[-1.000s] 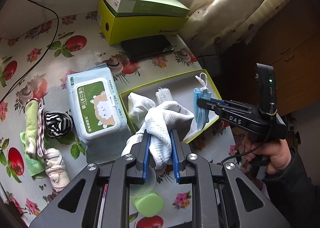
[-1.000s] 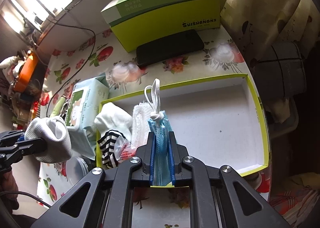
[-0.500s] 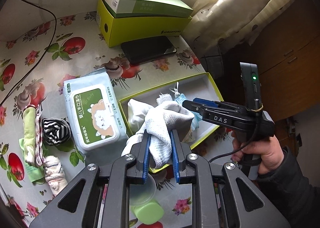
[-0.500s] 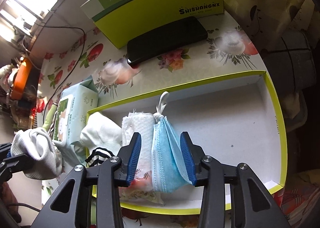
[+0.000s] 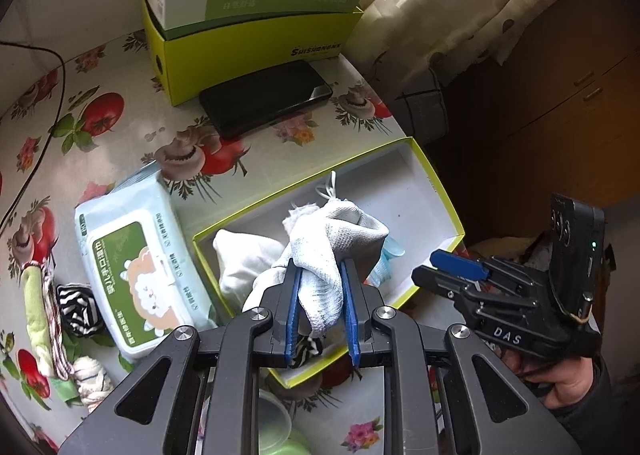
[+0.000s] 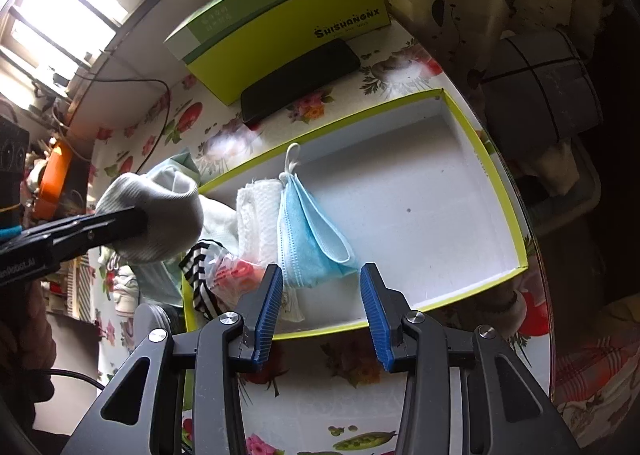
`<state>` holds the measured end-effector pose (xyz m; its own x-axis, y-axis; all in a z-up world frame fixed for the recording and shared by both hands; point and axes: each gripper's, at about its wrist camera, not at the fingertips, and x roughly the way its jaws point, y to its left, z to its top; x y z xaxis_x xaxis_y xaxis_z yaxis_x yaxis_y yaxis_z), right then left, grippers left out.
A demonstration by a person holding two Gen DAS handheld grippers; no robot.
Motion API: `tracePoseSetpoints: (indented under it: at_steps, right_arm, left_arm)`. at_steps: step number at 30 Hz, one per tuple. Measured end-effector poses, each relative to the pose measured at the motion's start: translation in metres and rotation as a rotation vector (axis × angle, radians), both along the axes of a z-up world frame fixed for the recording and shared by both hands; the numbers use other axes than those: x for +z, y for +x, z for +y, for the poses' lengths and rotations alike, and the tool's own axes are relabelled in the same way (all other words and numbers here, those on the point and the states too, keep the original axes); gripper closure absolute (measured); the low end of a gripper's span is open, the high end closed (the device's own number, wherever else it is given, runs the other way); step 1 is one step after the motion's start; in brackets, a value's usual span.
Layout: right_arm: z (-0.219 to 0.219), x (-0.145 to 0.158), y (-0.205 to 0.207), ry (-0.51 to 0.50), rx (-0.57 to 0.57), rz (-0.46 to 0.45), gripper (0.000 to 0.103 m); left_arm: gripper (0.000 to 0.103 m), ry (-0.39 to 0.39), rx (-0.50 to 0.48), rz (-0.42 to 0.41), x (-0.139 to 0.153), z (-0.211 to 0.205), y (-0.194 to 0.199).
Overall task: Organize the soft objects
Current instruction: 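Open the right tool to drop the mask in the box lid while the left tool releases the cloth, then withdraw both open tools from the box lid back over the pile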
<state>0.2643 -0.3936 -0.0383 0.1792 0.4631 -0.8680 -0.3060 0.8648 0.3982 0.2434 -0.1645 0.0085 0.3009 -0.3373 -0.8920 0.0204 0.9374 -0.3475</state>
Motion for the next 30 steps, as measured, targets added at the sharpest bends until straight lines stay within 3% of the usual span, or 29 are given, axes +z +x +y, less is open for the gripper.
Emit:
tracePoseSetpoints:
  at_steps: [12,18,23,27,30]
  right_arm:
    - [-0.019,-0.001,-0.002,0.018,-0.053,0.002,0.064]
    - [-0.027,-0.003,-0.001,0.013,-0.075,0.010,0.064]
    - [-0.030,-0.005,0.000,0.009,-0.084,0.015,0.064]
    - [-0.031,-0.006,0.002,0.011,-0.089,0.013,0.064]
    - [-0.029,-0.006,0.004,0.011,-0.091,0.009,0.064]
  left_arm:
    - [0.083,0.018,-0.089,0.026,-0.018,-0.045,0.048]
    - [0.082,-0.026,-0.127,0.036,-0.029,-0.067,0.070]
    - [0.071,-0.062,-0.132,0.065,-0.042,-0.080,0.087]
    - [0.058,-0.035,-0.123,0.049,-0.041,-0.079,0.087]
    - [0.057,-0.012,-0.116,0.030,-0.032,-0.071,0.082]
